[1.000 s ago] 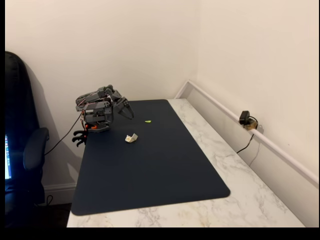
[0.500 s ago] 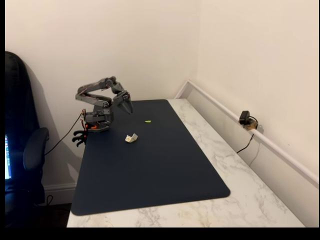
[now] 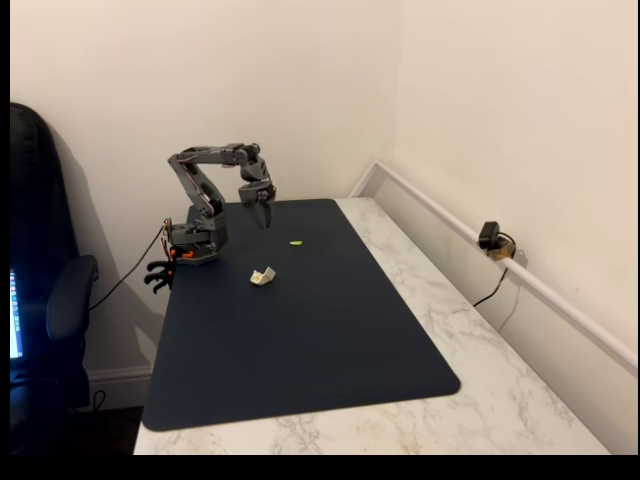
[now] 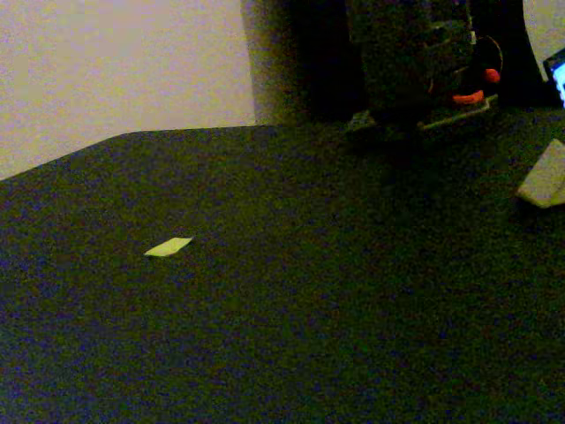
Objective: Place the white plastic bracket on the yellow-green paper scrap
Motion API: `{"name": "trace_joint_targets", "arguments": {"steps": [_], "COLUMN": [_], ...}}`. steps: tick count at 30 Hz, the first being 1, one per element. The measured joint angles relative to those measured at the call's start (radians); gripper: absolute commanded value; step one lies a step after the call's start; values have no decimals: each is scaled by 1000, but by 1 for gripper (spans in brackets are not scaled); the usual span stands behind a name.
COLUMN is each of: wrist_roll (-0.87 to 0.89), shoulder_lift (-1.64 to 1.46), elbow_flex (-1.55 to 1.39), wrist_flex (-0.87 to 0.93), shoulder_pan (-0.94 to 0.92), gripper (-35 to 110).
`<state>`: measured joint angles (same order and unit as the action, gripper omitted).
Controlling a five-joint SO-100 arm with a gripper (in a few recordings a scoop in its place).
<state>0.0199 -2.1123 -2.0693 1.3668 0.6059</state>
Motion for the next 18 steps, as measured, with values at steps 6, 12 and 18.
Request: {"name": "trace_joint_targets", "arguments": {"steps": [6, 12, 18], "wrist_roll": [118, 298, 448], "shoulder_lift": [124, 267, 371], "elbow_flex": [91, 221, 327], "wrist_flex": [28, 61, 91], "shoulder_pan": [133, 253, 319], "gripper": [3, 8, 26]}}
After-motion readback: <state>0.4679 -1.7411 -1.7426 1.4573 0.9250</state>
